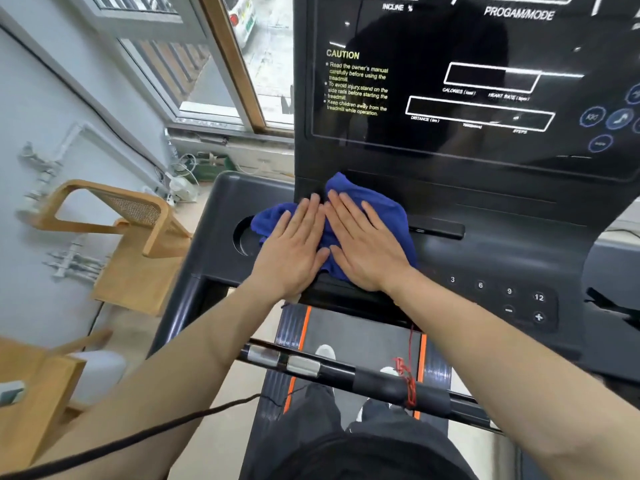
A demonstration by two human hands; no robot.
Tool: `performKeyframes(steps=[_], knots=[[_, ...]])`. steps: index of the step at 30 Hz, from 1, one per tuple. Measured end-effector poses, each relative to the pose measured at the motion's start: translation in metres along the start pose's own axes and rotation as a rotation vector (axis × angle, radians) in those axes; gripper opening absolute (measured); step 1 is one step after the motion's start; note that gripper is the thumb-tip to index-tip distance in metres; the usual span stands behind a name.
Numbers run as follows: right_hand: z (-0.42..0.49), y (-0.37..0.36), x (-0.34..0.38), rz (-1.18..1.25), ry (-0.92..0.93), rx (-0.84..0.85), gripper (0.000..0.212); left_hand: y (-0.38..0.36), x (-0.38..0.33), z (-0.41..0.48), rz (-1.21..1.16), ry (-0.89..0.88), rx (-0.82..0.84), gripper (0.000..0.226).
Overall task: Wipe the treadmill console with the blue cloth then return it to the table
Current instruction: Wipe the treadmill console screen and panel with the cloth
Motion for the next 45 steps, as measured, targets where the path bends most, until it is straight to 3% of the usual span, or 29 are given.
performKeyframes(steps=[6, 10, 14, 19, 23, 28, 31, 37, 45], knots=[[-0.045, -0.010, 0.019, 0.083, -0.055, 0.051, 0.069, -0.009, -0.012, -0.043, 0.020, -0.176, 0.037, 0.069], [-0.003, -0.001, 0.015, 0.027, 0.048, 0.044, 0.070, -0.007, 0.001, -0.028, -0.002, -0.031, 0.027, 0.068], [0.006, 0.002, -0.005, -0.032, 0.018, 0.013, 0.067, -0.001, -0.004, -0.001, -0.029, 0.018, 0.030, 0.071], [-0.056, -0.011, -0.014, 0.109, -0.109, 0.030, 0.066, -0.007, -0.044, 0.000, -0.014, -0.175, 0.044, 0.069], [-0.074, -0.011, 0.000, 0.100, -0.087, 0.063, 0.069, -0.009, -0.034, -0.021, -0.006, -0.270, 0.075, 0.069], [-0.001, 0.000, 0.015, 0.052, 0.047, 0.035, 0.071, -0.002, 0.016, -0.015, -0.015, -0.088, 0.057, 0.072], [0.012, 0.006, 0.002, -0.019, 0.070, 0.056, 0.073, 0.004, 0.017, -0.003, -0.007, -0.081, 0.052, 0.073], [-0.058, -0.002, -0.025, 0.104, -0.056, 0.112, 0.072, -0.004, -0.041, 0.004, -0.018, -0.226, 0.062, 0.071], [-0.156, -0.009, -0.074, 0.049, -0.210, 0.160, 0.075, -0.016, -0.126, 0.012, -0.042, -0.448, 0.072, 0.070]])
Point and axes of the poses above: each hand's wrist, its own z-axis towards the middle knuckle, its own y-axis out of the back of the hand, x = y × z, the point moved 1 cm from there along z, towards the middle knuckle, and after that the axes turned 3 degrees about -z, right-handed, at the moved point
